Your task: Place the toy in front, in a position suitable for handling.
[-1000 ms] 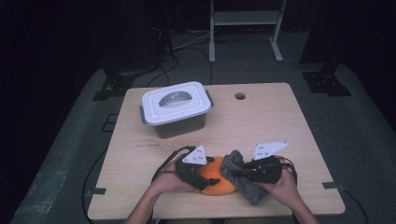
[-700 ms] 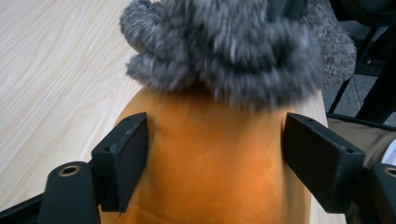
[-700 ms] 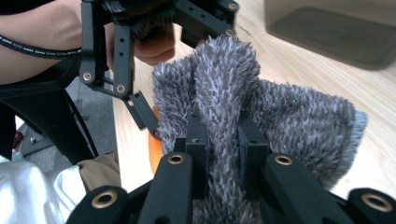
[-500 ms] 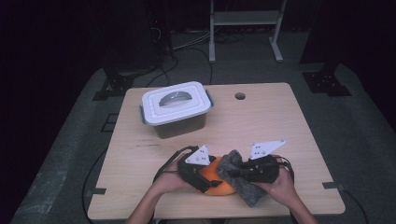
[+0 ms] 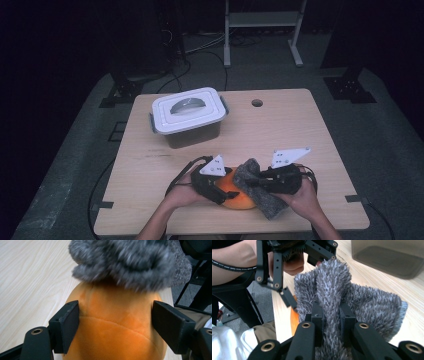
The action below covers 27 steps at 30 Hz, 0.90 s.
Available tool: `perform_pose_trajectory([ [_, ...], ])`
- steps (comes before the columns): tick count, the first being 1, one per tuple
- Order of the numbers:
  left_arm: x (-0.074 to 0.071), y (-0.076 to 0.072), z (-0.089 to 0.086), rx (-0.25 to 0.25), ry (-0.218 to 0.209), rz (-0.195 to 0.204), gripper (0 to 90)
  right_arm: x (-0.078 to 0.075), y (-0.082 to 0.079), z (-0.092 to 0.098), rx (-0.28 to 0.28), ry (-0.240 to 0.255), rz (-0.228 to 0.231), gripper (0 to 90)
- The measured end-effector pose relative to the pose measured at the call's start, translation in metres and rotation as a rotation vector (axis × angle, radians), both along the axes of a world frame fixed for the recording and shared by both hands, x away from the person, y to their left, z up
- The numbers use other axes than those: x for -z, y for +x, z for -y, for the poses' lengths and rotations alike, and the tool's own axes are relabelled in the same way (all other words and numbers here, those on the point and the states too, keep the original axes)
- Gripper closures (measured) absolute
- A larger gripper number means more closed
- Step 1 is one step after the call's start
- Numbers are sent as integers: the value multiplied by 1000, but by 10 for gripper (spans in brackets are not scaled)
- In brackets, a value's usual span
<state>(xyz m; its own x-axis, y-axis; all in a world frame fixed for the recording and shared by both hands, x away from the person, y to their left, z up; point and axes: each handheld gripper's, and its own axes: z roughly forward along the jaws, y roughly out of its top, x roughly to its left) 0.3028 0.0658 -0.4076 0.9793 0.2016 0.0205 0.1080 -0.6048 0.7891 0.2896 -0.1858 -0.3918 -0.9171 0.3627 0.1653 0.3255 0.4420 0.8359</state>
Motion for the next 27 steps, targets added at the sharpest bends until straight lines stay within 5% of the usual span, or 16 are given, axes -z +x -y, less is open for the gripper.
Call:
perform_pose_trajectory([
  [7,-2,6,-6,-20,-7,-43,101,9,2,3,-13,-22,-23,775],
  [10,2,8,-9,-9,-23,-79,160,11,3,10,-12,-25,-36,775],
  [14,0,5,-6,-15,-25,-44,252,7,3,14,-2,-29,-36,774],
  [18,-4,0,1,-3,-32,-18,264,-7,-1,9,1,9,11,775],
  [21,-5,-1,2,2,-25,-12,257,-7,-2,1,-6,-14,23,774],
  [27,-3,4,-3,-11,-5,-61,93,3,1,5,-14,-25,-9,774],
])
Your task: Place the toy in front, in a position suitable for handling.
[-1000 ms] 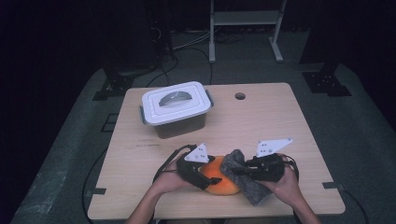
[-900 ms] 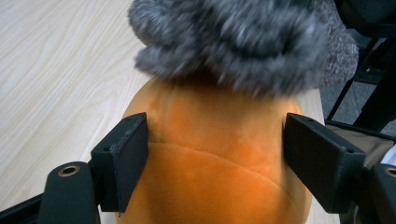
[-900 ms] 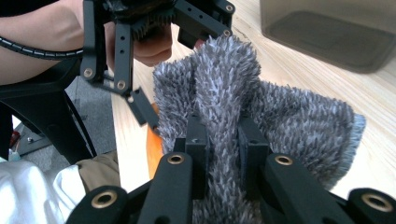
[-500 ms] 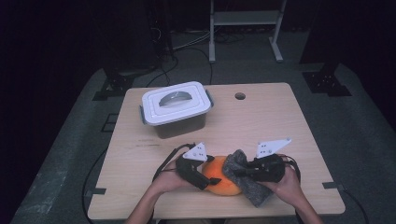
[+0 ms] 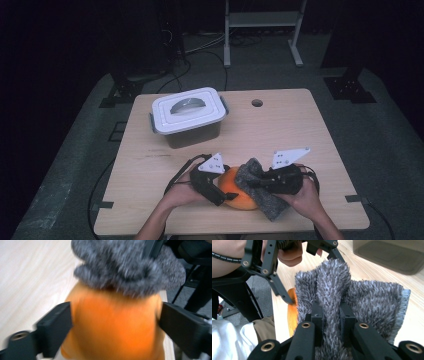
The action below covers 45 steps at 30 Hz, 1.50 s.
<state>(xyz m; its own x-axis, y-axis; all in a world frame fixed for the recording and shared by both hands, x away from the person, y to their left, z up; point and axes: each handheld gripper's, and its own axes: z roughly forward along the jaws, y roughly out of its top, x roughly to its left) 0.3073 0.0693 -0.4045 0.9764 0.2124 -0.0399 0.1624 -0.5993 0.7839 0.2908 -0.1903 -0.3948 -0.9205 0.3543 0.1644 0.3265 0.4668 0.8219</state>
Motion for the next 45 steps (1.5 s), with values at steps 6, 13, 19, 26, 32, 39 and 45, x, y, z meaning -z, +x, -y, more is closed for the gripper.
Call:
perform_pose_trajectory([
  [6,-1,-3,0,16,-26,24,246,-1,1,9,-1,-18,-11,774],
  [13,-5,-9,9,35,-29,54,244,-15,-7,-5,-15,-33,55,775],
  [19,-2,-3,2,30,-19,10,94,-6,-2,4,-6,-20,19,775],
  [26,-1,-6,4,28,-38,32,256,-9,-1,15,21,-26,20,775],
  [32,-7,-13,14,28,-47,71,273,-26,-10,-1,-13,-10,73,775],
  [39,-4,-8,6,13,-54,47,273,-17,-6,7,-10,-45,39,775],
  [45,-5,-12,12,32,-51,67,271,-21,-7,5,-4,-33,58,774],
])
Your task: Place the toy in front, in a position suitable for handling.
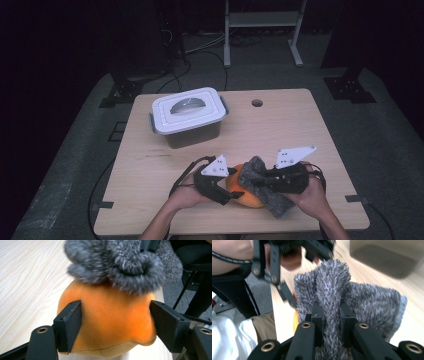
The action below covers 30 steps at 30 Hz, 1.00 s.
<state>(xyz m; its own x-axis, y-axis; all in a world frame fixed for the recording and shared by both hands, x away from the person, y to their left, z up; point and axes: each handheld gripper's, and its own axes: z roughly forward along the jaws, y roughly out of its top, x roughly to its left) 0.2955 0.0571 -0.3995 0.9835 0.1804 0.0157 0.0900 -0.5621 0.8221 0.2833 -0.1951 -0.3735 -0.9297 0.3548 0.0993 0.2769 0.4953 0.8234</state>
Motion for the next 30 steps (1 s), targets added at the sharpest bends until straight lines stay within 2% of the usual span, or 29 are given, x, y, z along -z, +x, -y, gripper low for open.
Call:
perform_pose_trajectory([
  [3,0,-4,2,23,19,23,257,-4,-4,-11,-30,4,14,775],
  [4,1,-4,1,23,23,21,258,-3,-4,-14,-33,-9,19,775],
  [6,2,-3,-1,25,19,19,260,-1,-3,-13,-33,-4,13,775],
  [10,4,-1,-4,28,22,7,260,4,5,2,29,16,-2,775],
  [11,4,-1,-4,28,22,7,259,4,5,2,29,16,-2,775],
  [12,5,2,-6,32,22,-9,250,10,10,10,52,24,-32,775],
  [14,7,6,-8,37,18,-40,226,15,11,11,50,33,-51,775],
  [17,4,9,-11,32,-8,-79,157,17,10,7,41,29,-53,775],
  [20,2,9,-10,13,-26,-74,113,19,7,-4,3,33,-61,775],
  [22,6,7,-7,18,-3,-67,126,20,4,-13,-26,28,-58,775],
  [23,10,6,-6,18,21,-47,142,20,3,-15,-30,25,-54,775],
  [24,12,6,-6,16,21,-47,153,19,2,-17,-27,13,-44,774],
  [26,13,6,-8,14,30,-42,177,19,4,-14,-23,9,-47,774],
  [27,14,8,-10,13,50,-38,194,19,4,-12,-18,5,-46,775],
  [29,15,9,-12,13,50,-45,199,22,6,-5,-2,4,-57,774],
  [30,17,11,-17,14,52,-68,200,24,8,0,9,5,-66,774],
])
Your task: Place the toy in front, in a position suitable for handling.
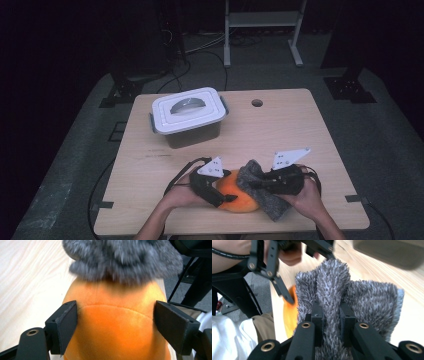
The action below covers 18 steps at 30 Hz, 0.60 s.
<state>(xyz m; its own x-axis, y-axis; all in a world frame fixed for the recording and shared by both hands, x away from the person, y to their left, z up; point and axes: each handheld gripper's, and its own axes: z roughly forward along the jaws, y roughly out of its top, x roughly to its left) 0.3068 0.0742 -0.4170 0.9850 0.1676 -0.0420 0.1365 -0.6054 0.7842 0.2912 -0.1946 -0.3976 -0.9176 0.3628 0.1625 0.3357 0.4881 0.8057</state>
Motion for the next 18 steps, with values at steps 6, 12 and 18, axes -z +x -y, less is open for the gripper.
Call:
perform_pose_trajectory([
  [6,-4,2,2,-7,-9,-11,94,6,1,4,0,1,-18,773],
  [12,2,1,12,-15,30,-6,89,7,-1,-4,-29,0,-12,774],
  [18,-7,-10,10,-3,0,214,378,0,0,-1,15,7,16,777],
])
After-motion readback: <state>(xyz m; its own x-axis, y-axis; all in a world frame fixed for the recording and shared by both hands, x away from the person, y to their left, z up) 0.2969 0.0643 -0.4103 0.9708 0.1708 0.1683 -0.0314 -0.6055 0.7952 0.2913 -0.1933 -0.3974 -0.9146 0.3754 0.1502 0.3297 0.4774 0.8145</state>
